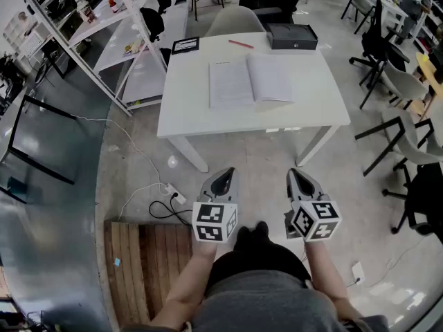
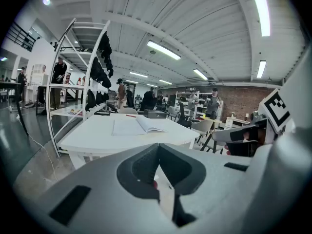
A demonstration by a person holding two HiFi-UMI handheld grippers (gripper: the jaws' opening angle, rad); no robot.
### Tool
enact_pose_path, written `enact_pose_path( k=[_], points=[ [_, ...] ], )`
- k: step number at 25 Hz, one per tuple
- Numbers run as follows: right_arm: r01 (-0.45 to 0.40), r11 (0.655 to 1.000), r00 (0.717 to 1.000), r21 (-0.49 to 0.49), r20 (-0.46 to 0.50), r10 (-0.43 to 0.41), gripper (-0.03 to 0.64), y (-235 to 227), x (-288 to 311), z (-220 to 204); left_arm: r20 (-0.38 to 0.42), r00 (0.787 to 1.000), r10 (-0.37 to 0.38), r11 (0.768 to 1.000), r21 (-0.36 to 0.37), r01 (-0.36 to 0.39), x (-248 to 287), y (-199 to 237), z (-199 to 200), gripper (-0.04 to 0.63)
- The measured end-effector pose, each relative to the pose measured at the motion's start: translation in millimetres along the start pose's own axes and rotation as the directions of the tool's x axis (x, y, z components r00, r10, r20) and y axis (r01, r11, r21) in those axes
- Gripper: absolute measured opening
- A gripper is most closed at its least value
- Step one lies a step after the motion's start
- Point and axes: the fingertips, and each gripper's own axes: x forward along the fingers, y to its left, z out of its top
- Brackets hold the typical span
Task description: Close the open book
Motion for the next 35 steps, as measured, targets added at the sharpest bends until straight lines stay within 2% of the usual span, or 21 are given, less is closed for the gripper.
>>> enact_pose_path(
  k=[5, 15, 22, 28, 35],
  points=[
    [-0.009, 0.999, 1.0, 0.038, 0.005, 0.009, 0.003, -9.7, 0.4, 1.1, 0.001, 1.0, 0.026, 0.999, -0.018, -0.026, 5.7, -1.1, 4.0, 0.006],
    [-0.092, 0.991, 0.995, 0.097, 0.056, 0.087, 0.003, -23.2, 4.9, 23.5, 0.018, 0.997, 0.074, 0.997, 0.01, -0.075, 19.9, -11.9, 12.8, 0.006],
    [-0.12, 0.979, 0.992, 0.165, 0.065, 0.11, 0.015, -30.0, 13.4, 33.0, 0.019, 0.997, 0.076, 0.997, -0.011, -0.076, 29.1, -15.2, 17.2, 0.006],
    [-0.125, 0.974, 0.991, 0.187, 0.067, 0.115, 0.044, -35.6, 30.2, 37.8, 0.013, 0.997, 0.076, 0.997, 0.011, -0.076, 47.8, -4.9, 19.2, 0.006],
    [-0.127, 0.965, 0.991, 0.229, 0.065, 0.115, 0.097, -40.6, 74.0, 54.6, 0.01, 0.997, 0.083, 0.997, 0.0, -0.083, 85.1, 33.3, 31.8, 0.006]
  ],
)
